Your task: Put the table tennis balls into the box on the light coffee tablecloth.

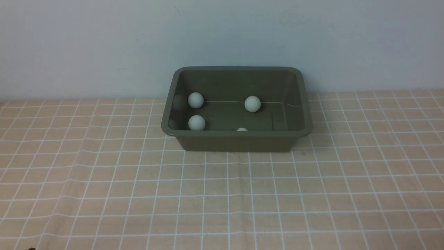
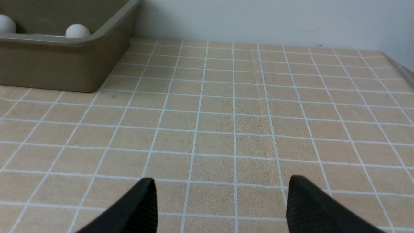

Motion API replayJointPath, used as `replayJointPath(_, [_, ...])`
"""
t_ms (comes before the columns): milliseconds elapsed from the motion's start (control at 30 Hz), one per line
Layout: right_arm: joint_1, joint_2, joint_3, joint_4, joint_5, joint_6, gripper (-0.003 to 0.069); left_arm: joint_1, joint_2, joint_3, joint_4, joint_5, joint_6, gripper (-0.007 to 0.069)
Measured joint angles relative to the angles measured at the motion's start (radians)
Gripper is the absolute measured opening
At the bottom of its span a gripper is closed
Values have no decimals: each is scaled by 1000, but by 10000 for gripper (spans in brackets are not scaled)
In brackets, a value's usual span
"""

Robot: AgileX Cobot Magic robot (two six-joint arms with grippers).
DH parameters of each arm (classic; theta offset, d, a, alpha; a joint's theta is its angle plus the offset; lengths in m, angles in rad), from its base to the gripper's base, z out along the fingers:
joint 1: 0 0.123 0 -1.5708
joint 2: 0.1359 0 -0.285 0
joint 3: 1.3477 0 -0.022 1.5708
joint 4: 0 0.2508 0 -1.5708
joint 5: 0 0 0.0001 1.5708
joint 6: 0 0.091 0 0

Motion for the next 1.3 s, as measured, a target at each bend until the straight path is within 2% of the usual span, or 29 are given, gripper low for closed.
replayJointPath(1300, [0, 0, 7, 3, -38, -4, 489, 0, 0, 0, 0, 0, 0, 415])
